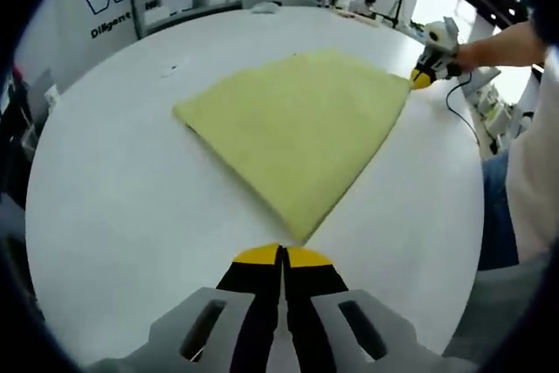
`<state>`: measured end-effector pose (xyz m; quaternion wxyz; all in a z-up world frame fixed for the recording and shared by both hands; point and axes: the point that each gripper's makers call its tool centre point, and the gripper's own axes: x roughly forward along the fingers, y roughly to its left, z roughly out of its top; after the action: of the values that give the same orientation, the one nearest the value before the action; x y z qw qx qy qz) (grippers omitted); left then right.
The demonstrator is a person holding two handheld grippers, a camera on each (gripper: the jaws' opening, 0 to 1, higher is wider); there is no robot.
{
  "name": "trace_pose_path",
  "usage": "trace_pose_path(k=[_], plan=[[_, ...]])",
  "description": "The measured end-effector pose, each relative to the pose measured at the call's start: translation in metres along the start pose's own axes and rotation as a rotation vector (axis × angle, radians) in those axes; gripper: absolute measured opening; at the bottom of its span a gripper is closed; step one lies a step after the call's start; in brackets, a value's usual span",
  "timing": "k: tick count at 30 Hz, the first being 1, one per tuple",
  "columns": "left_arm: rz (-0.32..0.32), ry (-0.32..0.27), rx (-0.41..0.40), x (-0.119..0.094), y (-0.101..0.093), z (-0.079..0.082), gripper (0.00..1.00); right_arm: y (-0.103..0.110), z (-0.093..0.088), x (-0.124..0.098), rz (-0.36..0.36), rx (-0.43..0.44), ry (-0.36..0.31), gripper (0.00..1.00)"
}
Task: Fold the garment on the visible template until the final outline fits inside the template.
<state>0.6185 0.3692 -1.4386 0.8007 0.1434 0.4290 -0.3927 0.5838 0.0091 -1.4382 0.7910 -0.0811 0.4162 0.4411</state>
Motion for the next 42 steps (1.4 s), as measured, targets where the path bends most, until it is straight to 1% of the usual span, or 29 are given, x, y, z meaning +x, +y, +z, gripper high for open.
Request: trace_pose_path(k=[1, 2, 3, 4, 5, 6, 10, 11, 12, 14, 16, 17, 18, 20, 24, 26, 27, 28, 29, 30, 32, 33, 34, 37, 38, 39, 40, 41, 42], plan=[[0.004, 0.008, -0.01, 0.001, 0.0, -0.001, 0.0, 0.002, 0.002, 0.0, 0.006, 0.005, -0.011, 0.03], [0.008, 0.013, -0.03, 0.003, 0.001, -0.003, 0.03, 0.005, 0.006, 0.001, 0.017, 0.016, -0.037, 0.09], [0.024, 0.006, -0.054, 0.005, 0.003, -0.003, 0.13, 0.007, 0.006, 0.001, 0.021, 0.022, -0.036, 0.13], [-0.024, -0.04, -0.066, 0.007, -0.006, 0.004, 0.19, 0.008, 0.007, 0.001, 0.02, 0.019, -0.034, 0.13], [-0.022, -0.032, -0.097, 0.004, -0.007, 0.002, 0.24, 0.009, 0.008, 0.001, 0.018, 0.014, -0.035, 0.14], [-0.032, -0.031, -0.077, 0.003, -0.009, 0.003, 0.27, 0.008, 0.008, 0.002, 0.019, 0.02, -0.037, 0.15], [-0.036, -0.031, -0.067, 0.006, -0.01, 0.006, 0.22, 0.007, 0.013, 0.005, 0.012, 0.042, -0.057, 0.13], [-0.041, -0.042, -0.07, 0.008, -0.011, 0.009, 0.19, 0.007, 0.016, 0.005, 0.012, 0.042, -0.071, 0.1], [-0.042, -0.046, -0.07, 0.008, -0.011, 0.01, 0.13, 0.006, 0.018, 0.006, 0.011, 0.045, -0.08, 0.06], [-0.034, -0.051, -0.06, 0.009, -0.01, 0.012, 0.05, 0.006, 0.02, 0.006, 0.012, 0.048, -0.085, 0.0], [-0.051, -0.053, -0.064, 0.008, -0.012, 0.011, 0.04, 0.006, 0.019, 0.007, 0.016, 0.045, -0.083, 0.0], [-0.046, -0.05, -0.057, 0.009, -0.011, 0.011, 0.03, 0.006, 0.018, 0.007, 0.018, 0.044, -0.081, 0.0], [-0.018, -0.041, -0.029, 0.007, -0.005, 0.008, 0.03, 0.005, 0.016, 0.007, 0.019, 0.037, -0.08, 0.0], [-0.019, -0.041, -0.044, 0.005, -0.004, 0.007, 0.02, 0.006, 0.011, 0.004, 0.022, 0.035, -0.076, 0.0], [-0.022, -0.032, -0.026, 0.006, -0.007, 0.001, 0.02, 0.005, -0.002, 0.005, 0.023, 0.081, -0.073, 0.0], [-0.023, -0.045, -0.055, 0.006, -0.009, 0.002, 0.02, 0.007, -0.007, 0.006, 0.017, 0.09, -0.075, 0.0], [-0.018, -0.042, -0.064, 0.007, -0.008, 0.002, 0.03, 0.008, -0.005, 0.005, 0.017, 0.121, -0.086, 0.0], [-0.016, -0.038, -0.07, 0.006, -0.008, 0.001, 0.03, 0.008, -0.006, 0.005, 0.013, 0.131, -0.08, 0.0], [-0.016, -0.034, -0.072, 0.007, -0.008, 0.001, 0.04, 0.007, -0.014, 0.002, 0.005, 0.133, -0.033, 0.0], [-0.012, -0.029, -0.069, 0.006, -0.007, 0.0, 0.04, 0.007, -0.01, 0.002, 0.012, 0.132, -0.056, 0.0], [-0.002, -0.01, -0.059, 0.003, -0.004, -0.003, 0.04, 0.004, -0.016, -0.002, -0.004, 0.143, -0.024, 0.0], [0.018, 0.013, -0.052, 0.0, 0.0, -0.008, 0.02, 0.001, -0.018, -0.005, -0.019, 0.135, -0.005, 0.0], [0.032, 0.014, -0.045, -0.002, 0.004, -0.008, 0.0, -0.001, -0.017, -0.007, -0.028, 0.125, -0.005, 0.0], [0.065, -0.045, -0.054, -0.01, 0.011, 0.006, 0.03, -0.007, 0.001, -0.014, -0.071, 0.11, -0.06, 0.0], [0.08, -0.07, -0.037, -0.012, 0.013, 0.015, 0.03, -0.011, 0.013, -0.016, -0.107, 0.096, -0.089, 0.0], [0.096, -0.085, -0.027, -0.014, 0.014, 0.021, 0.04, -0.011, 0.016, -0.016, -0.109, 0.094, -0.093, 0.0], [0.104, -0.117, -0.034, -0.015, 0.015, 0.031, 0.06, -0.009, 0.026, -0.014, -0.108, 0.086, -0.122, 0.0], [0.101, -0.149, -0.041, -0.015, 0.013, 0.04, 0.07, -0.008, 0.034, -0.012, -0.11, 0.078, -0.149, 0.0], [0.086, -0.182, -0.052, -0.014, 0.009, 0.049, 0.08, -0.004, 0.039, -0.01, -0.104, 0.069, -0.155, 0.0]])
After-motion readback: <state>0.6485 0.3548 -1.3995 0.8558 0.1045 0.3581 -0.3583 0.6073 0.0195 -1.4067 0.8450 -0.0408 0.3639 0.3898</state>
